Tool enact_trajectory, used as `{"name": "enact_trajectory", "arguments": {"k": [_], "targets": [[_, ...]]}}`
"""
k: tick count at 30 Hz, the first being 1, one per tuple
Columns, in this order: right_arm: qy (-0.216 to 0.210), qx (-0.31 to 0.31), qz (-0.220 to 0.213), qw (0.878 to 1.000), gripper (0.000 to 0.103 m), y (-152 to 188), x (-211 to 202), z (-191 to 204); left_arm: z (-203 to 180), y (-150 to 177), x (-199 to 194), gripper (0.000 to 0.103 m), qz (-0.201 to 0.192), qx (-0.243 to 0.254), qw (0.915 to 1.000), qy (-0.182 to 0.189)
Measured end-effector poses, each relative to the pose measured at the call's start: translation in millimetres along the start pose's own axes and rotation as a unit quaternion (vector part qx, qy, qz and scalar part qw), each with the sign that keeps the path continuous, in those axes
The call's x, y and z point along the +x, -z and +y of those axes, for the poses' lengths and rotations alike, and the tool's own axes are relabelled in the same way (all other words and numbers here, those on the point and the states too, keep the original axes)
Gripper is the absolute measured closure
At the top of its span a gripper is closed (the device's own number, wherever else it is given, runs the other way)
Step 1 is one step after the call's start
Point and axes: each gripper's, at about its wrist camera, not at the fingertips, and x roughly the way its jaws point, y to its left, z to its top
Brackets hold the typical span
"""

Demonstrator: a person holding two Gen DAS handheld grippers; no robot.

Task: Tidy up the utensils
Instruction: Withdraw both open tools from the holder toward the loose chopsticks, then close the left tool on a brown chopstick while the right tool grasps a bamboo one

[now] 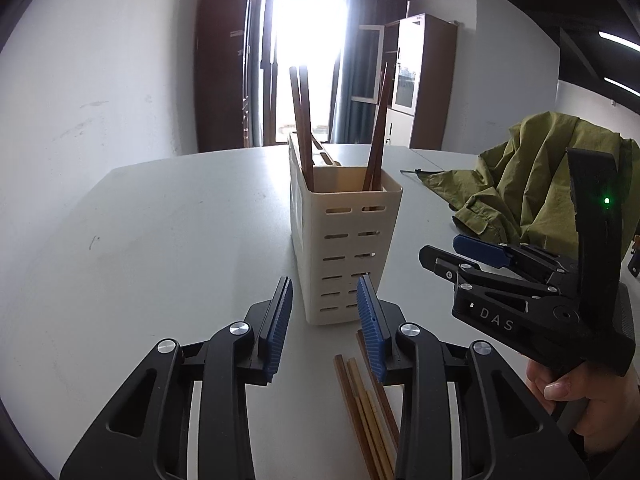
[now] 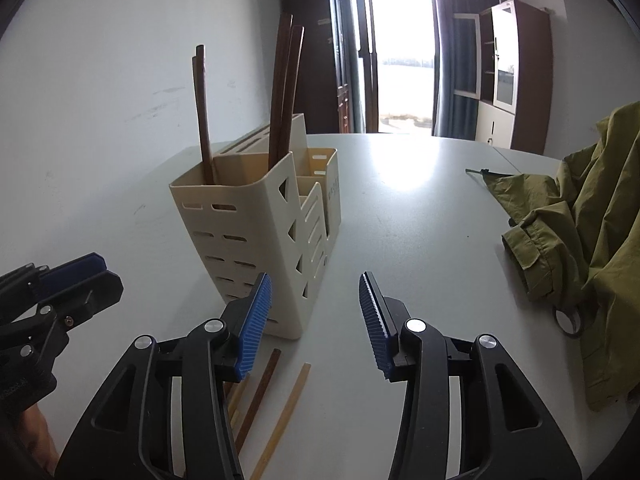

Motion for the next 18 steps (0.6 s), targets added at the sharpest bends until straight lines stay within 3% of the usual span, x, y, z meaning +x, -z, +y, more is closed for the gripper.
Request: {"name": "enact_trajectory", "arguments": {"k": [7,18], "targets": [[0.017,0.001,0.054,0.998,0.057,23,26,-4,-2,23,26,0.07,0.045,0.004,0.9989,0.009],[0.008,0.006,0.109,0.994,0.057,42,51,-4,-5,41,54,0.07,0.092,0.021,0.9955,0.009]]}}
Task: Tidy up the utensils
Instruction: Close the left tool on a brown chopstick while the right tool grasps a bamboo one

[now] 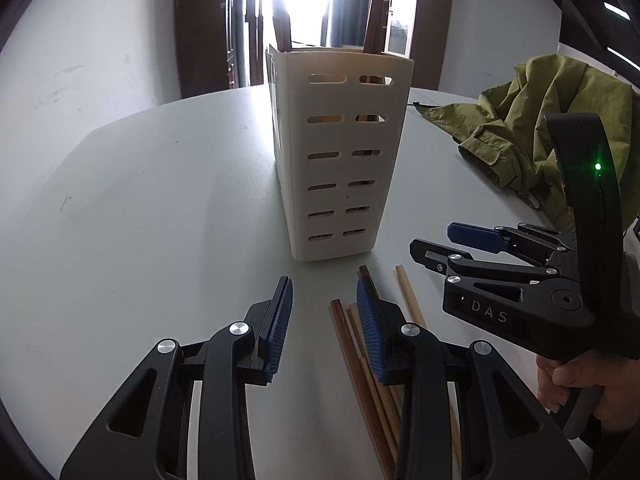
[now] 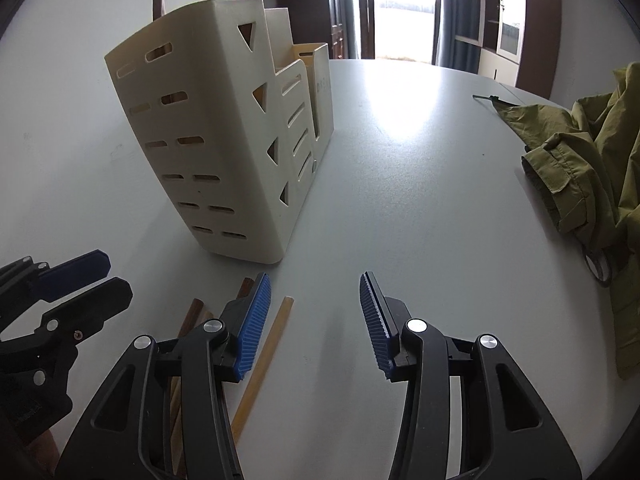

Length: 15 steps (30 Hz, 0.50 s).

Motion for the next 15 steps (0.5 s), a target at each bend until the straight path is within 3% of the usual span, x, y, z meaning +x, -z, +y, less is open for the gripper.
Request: {"name": "enact_trajectory", "arguments": {"k": [15], "targets": [[-0.003,-0.007,0.039,0.999,0.057,17,18,9,1,12,33,0.07,0.043,0.011,0.999,-0.004]]}}
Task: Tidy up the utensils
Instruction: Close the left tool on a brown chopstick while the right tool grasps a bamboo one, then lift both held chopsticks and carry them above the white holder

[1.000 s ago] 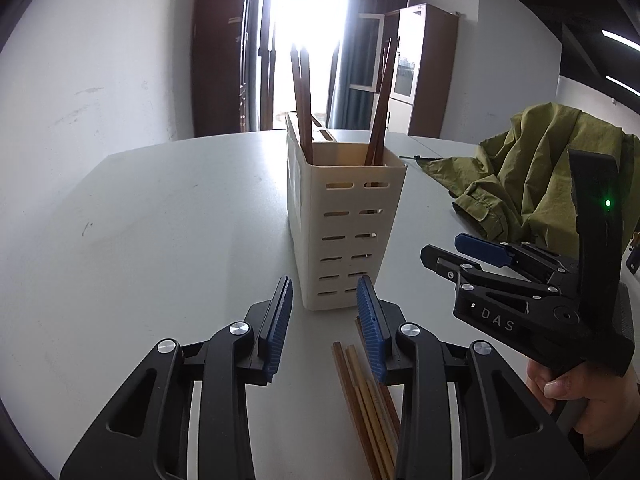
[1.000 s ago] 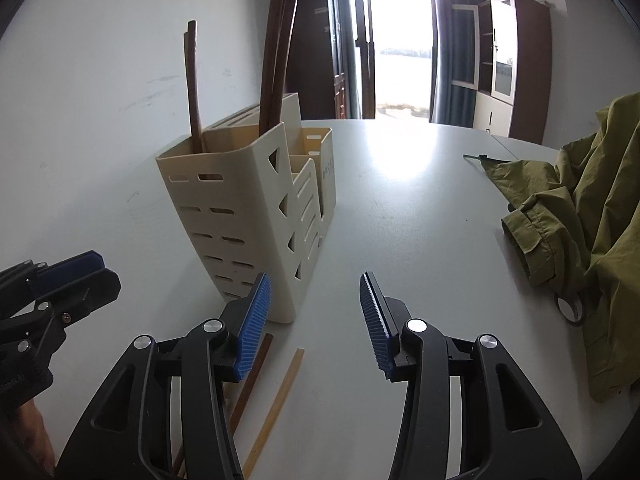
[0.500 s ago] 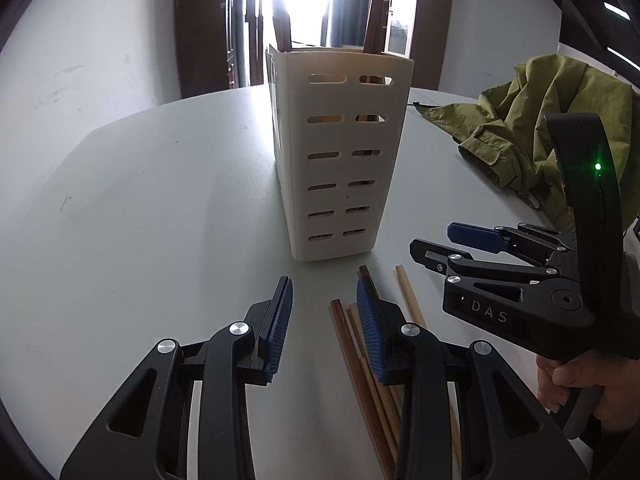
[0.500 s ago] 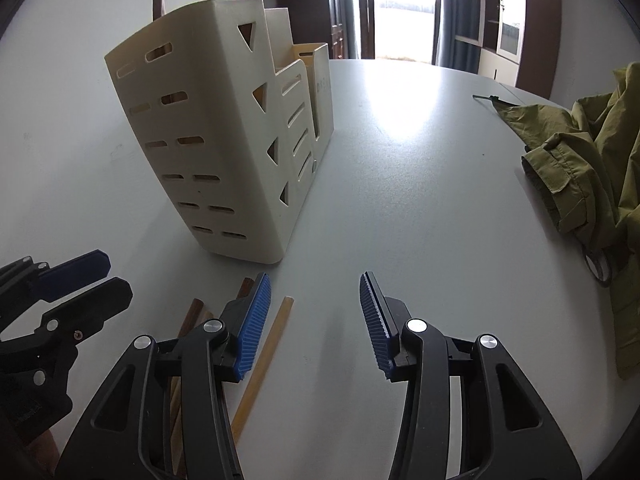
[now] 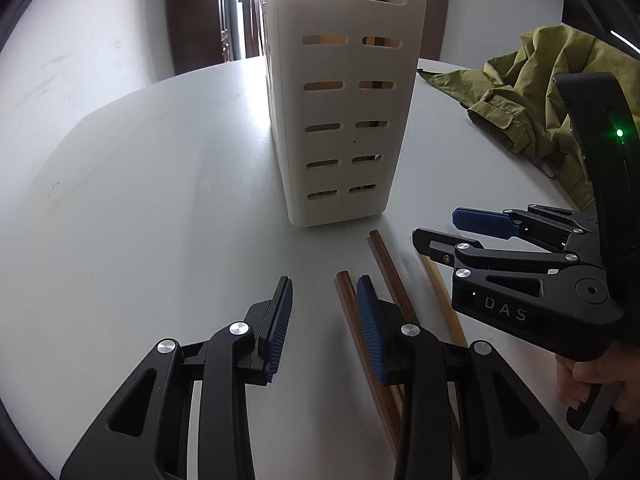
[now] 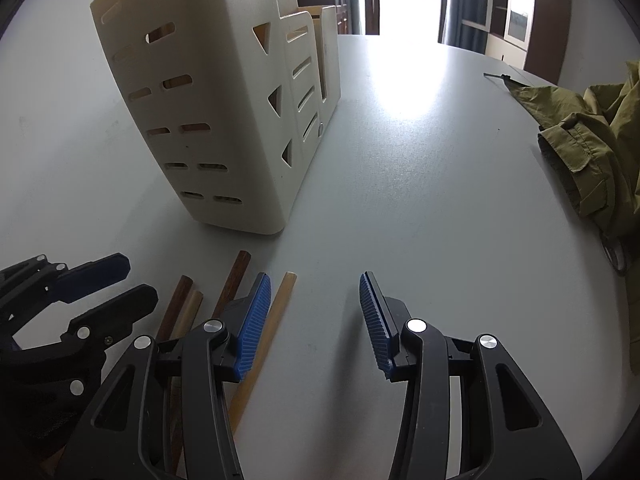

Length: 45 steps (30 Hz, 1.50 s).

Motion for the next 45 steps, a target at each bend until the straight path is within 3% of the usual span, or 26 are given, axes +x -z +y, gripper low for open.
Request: {"name": "enact_trajectory", "arguments": {"k": [10,19,24,26,29,30,36,40,45], "targets": [[0.01,-0.017,-0.002,1.0,0.064,7,-3,10,-1,-1,16,0.069,0.01,0.005,0.9999,0.003],[0.015,-0.031,0.002,0.999,0.065,1,0,13,-3,0,20,0.069,0.017,0.014,0.9998,0.001],[0.023,-0.033,0.004,0.999,0.071,1,-2,16,-7,-2,24,0.07,0.02,0.015,0.9997,-0.003],[0.023,-0.032,0.006,0.999,0.076,1,-3,17,-7,-5,26,0.071,0.022,0.009,0.9997,0.005],[0.023,-0.033,0.008,0.999,0.082,1,-3,18,-5,-11,29,0.091,0.035,0.001,0.9994,0.006],[0.021,-0.036,0.009,0.999,0.084,0,-3,19,-6,-12,30,0.093,0.037,0.001,0.9992,0.013],[0.009,-0.042,0.015,0.999,0.095,-2,-3,23,-10,-10,31,0.096,0.034,0.014,0.9993,-0.004],[0.002,-0.037,0.017,0.999,0.096,-4,-3,23,-6,-11,28,0.096,0.032,0.005,0.9995,0.002],[-0.003,-0.033,-0.001,0.999,0.096,-12,-17,17,-2,-20,2,0.096,-0.002,0.006,1.0,0.0]]}}
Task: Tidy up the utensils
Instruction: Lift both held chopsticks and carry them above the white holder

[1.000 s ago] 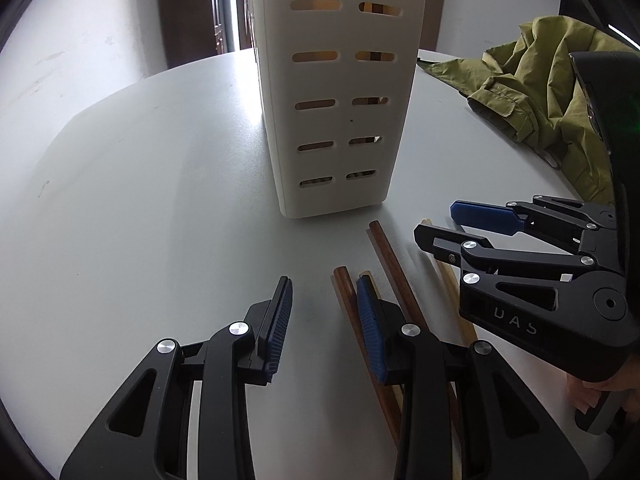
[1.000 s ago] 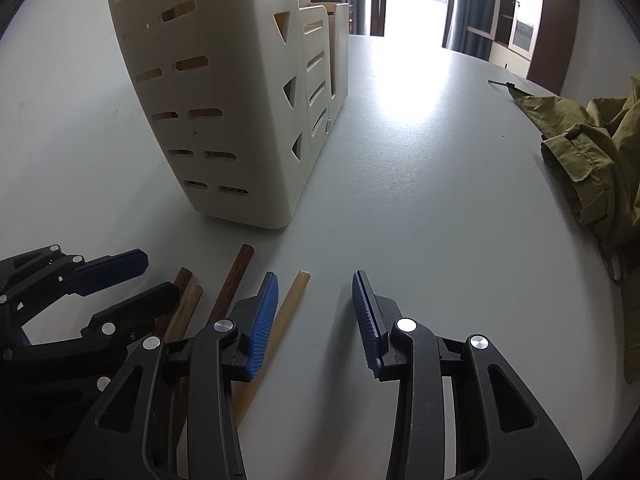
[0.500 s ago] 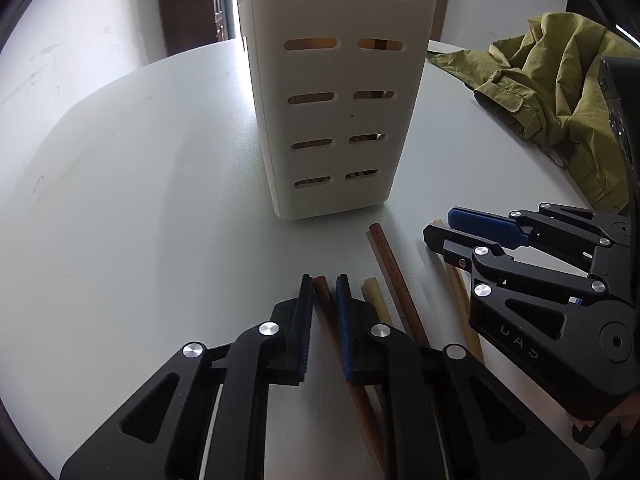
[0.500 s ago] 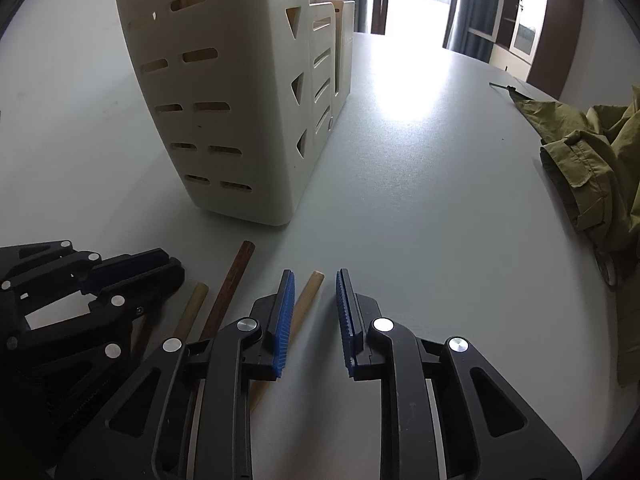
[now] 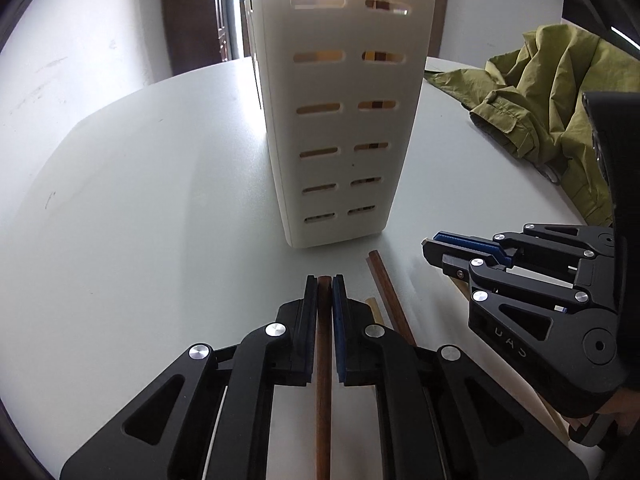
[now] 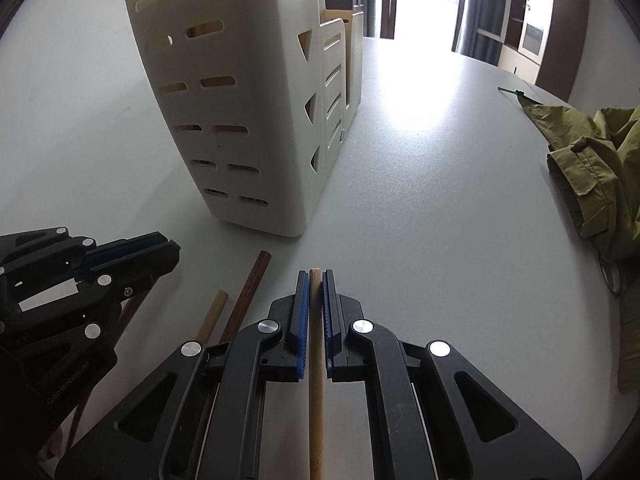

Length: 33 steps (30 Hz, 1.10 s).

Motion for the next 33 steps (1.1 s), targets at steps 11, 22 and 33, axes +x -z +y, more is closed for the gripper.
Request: {"name": "enact_trajectory", "arguments": {"k": [11,22,33], "targets": [[-0.013,-0.009,-0.072,0.997,0.096,-17,-56,7,-11,-12,-62,0.096,-0.072,0.022,0.9971,0.004],[-0.043,-0.012,-0.144,0.989,0.096,-40,-101,9,3,-28,-126,0.096,-0.15,0.004,0.9887,0.004],[-0.055,-0.019,-0.213,0.975,0.096,-49,-147,9,-2,-35,-182,0.096,-0.232,-0.005,0.9726,0.005]]}}
